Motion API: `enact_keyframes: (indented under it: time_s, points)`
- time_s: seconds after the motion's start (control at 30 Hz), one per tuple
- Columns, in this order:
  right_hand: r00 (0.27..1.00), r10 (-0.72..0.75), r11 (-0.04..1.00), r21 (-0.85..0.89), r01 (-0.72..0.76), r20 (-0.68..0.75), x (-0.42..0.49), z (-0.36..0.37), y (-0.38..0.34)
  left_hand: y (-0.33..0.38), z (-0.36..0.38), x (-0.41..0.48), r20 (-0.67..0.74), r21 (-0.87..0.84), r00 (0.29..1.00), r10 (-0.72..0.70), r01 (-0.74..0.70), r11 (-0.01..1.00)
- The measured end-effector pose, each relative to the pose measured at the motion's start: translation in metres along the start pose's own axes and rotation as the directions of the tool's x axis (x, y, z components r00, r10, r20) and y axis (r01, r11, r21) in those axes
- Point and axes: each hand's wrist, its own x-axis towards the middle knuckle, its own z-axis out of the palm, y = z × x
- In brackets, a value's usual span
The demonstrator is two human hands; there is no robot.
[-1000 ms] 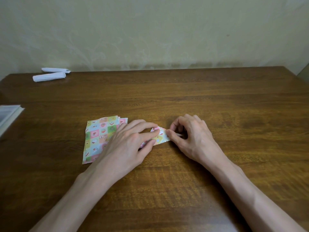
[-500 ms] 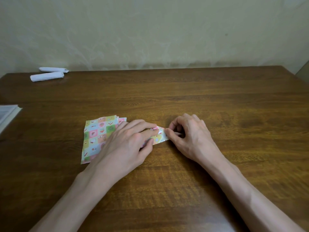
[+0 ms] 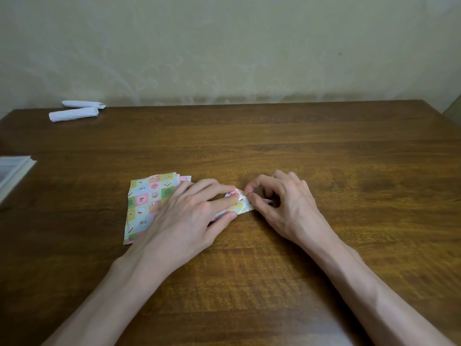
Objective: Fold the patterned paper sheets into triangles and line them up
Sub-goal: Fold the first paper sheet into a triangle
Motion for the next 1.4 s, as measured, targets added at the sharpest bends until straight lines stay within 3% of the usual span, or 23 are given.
enact_keyframes:
  time_s: [0.43, 0.77, 1.07, 1.2, 1.4]
  points:
    - [0.999, 0.025, 0.999, 0.028, -0.024, -0.027, -0.003, -0.002, -0.008, 0.001, -0.003, 0.000, 0.025, -0.041, 0.999, -0.026, 0.027, 0.999]
    - [0.999, 0.033, 0.999, -0.026, -0.033, -0.014, 0.000, -0.001, -0.010, -0.006, 0.004, 0.013, -0.116, -0.179, 0.991, -0.072, 0.050, 0.983]
    - [1.000, 0.026, 0.999, -0.046, -0.027, -0.016, 0.000, 0.001, -0.008, -0.011, 0.005, 0.020, -0.122, -0.254, 0.985, -0.121, 0.087, 0.963]
    - [0.999, 0.036, 0.999, -0.038, -0.037, -0.013, -0.001, 0.000, -0.009, -0.018, 0.000, 0.018, -0.075, -0.257, 0.994, -0.085, 0.063, 0.964]
    - [0.998, 0.062, 0.995, -0.084, -0.059, 0.030, -0.001, -0.002, -0.013, -0.034, -0.015, 0.019, 0.140, -0.237, 0.989, -0.045, 0.077, 0.968]
